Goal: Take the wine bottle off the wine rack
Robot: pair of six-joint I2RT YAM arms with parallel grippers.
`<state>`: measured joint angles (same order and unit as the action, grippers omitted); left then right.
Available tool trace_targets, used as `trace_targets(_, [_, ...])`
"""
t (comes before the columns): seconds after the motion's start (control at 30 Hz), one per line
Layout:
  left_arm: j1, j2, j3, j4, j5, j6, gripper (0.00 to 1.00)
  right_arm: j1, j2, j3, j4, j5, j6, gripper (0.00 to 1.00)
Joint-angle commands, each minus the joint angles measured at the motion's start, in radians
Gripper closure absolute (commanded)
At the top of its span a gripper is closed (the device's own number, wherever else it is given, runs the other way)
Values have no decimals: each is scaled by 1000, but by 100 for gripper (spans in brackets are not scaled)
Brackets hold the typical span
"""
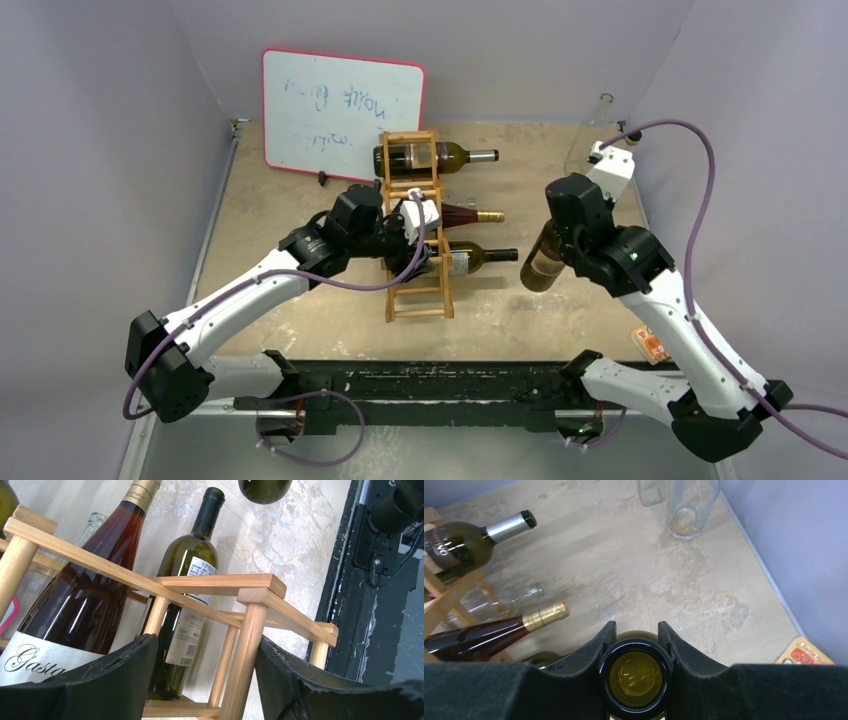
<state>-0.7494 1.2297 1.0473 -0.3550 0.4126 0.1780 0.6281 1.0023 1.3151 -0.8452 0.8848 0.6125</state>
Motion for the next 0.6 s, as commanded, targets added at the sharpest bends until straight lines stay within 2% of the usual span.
trace_targets(0.0, [14,-46,9,34,-17,-45,29,-8,28,70,128,131,-100,100])
trace_targets(0.13, [13,-68,19,61,-4,-61,25,-70,54,58,199,124,-160,100])
trace_targets(0.3, [13,-85,74,59,26,-99,22,-262,55,13,334,-45,-239,100])
trace_targets(0.47, [13,-93,156,48,15,-138,19,-338,81,-4,394,-32,-248,100])
trace_targets(0.57, [13,-94,203,54,-70,-161,19,-379,94,-19,426,-2,-239,100])
